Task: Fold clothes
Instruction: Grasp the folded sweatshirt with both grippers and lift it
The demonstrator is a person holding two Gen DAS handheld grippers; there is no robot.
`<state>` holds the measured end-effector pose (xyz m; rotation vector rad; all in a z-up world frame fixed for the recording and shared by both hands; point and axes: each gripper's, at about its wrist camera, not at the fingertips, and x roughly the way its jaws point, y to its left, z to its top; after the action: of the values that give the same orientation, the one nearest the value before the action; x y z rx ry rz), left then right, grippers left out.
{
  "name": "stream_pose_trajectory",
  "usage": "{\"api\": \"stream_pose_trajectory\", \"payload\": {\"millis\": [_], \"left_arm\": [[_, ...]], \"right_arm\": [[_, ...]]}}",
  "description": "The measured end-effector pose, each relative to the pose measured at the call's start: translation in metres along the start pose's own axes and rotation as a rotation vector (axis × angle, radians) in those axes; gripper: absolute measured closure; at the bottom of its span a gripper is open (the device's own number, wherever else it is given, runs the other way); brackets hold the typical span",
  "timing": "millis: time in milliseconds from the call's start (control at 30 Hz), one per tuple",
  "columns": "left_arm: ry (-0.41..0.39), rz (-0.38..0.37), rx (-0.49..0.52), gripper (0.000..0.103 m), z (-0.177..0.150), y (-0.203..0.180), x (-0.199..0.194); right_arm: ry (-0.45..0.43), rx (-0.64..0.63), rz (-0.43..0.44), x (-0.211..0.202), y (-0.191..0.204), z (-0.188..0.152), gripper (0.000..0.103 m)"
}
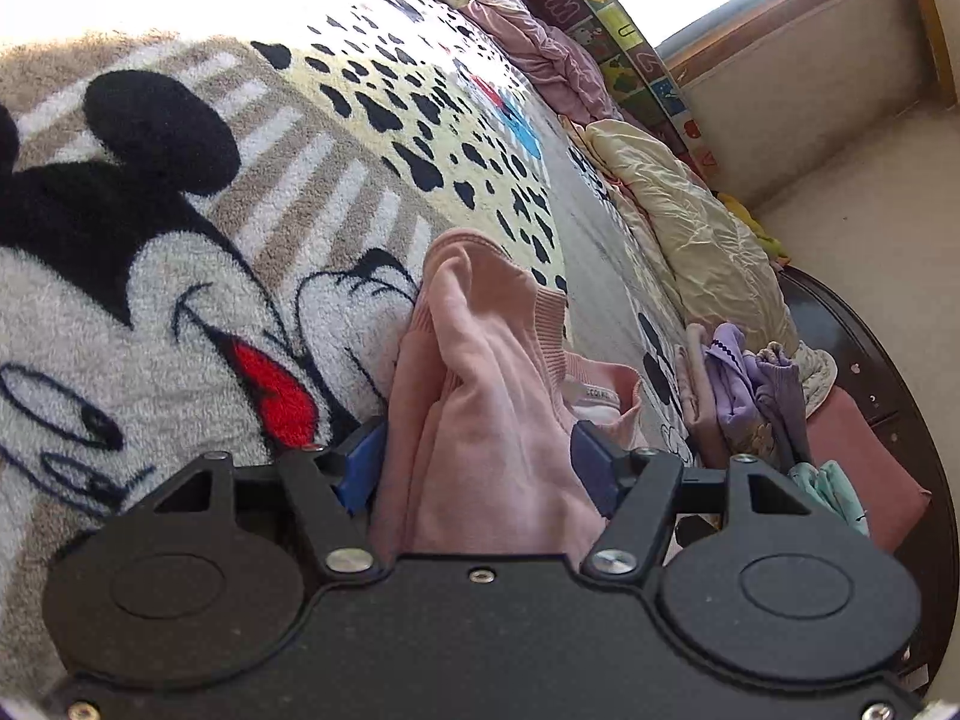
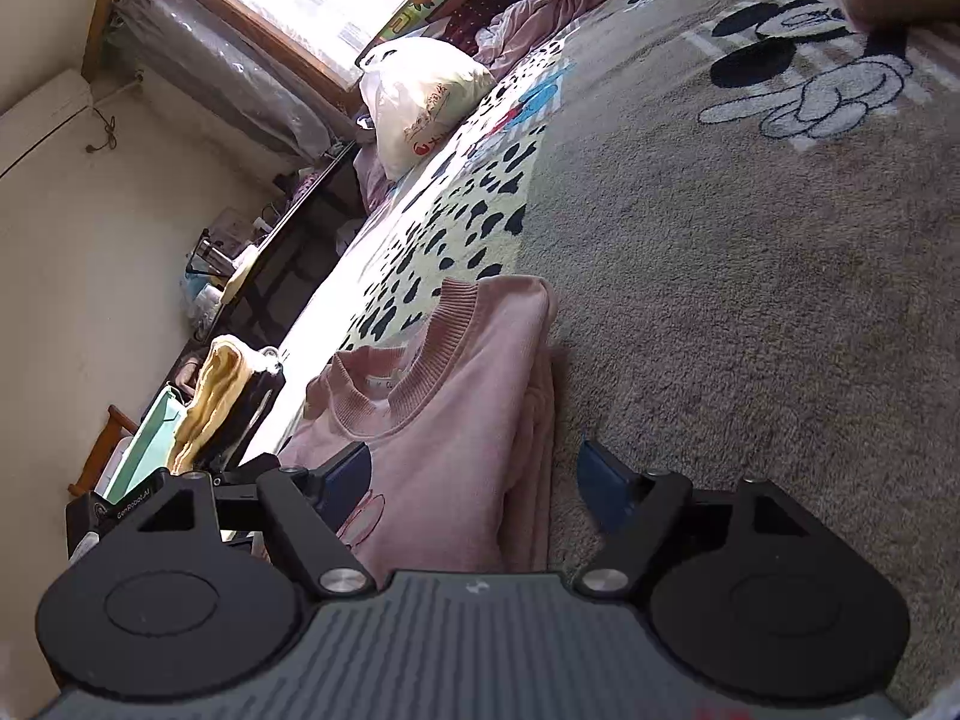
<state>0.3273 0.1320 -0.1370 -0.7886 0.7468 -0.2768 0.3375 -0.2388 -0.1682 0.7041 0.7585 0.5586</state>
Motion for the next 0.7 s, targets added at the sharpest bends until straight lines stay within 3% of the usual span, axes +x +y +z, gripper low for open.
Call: {"api": "stream_pose_trajectory", "payload": {"millis": [100,200,267,333,433,533,600,633,667,700], "left_arm": [[-0.005,0.011,0.027,0.043,-0.002,-0.005,0.01],[0.018,-0.023,0.006,0.067,-0.003,0.0,0.015],[0.04,-0.075,-0.054,0.078,-0.003,0.008,0.018],[0.052,-0.139,-0.126,0.08,-0.003,0.012,0.014],[0.068,-0.269,-0.237,0.081,-0.008,0.005,-0.003],[0.089,-0.371,-0.294,0.081,-0.029,-0.011,-0.035],[0.103,-0.331,-0.298,0.078,-0.05,-0.014,-0.05],[0.091,-0.247,-0.28,0.065,-0.06,-0.01,-0.053],[0.076,-0.153,-0.259,0.044,-0.07,-0.005,-0.055],[0.081,-0.084,-0.232,0.053,-0.075,0.0,-0.056]], "right_arm": [[-0.014,-0.026,-0.005,0.012,0.006,-0.003,0.028],[-0.021,-0.057,-0.013,0.029,0.009,-0.001,0.043],[-0.017,-0.045,0.002,0.036,0.006,0.0,0.065],[-0.005,-0.013,0.035,0.038,0.001,0.001,0.073],[-0.008,0.06,0.09,0.032,-0.006,0.003,0.077],[-0.037,0.176,0.19,-0.001,-0.005,0.003,0.078],[-0.057,0.196,0.23,-0.039,0.003,-0.001,0.078],[-0.067,0.209,0.248,-0.058,0.005,-0.004,0.078],[-0.074,0.232,0.247,-0.076,0.003,-0.011,0.072],[-0.082,0.229,0.203,-0.09,0.0,-0.02,0.064]]}}
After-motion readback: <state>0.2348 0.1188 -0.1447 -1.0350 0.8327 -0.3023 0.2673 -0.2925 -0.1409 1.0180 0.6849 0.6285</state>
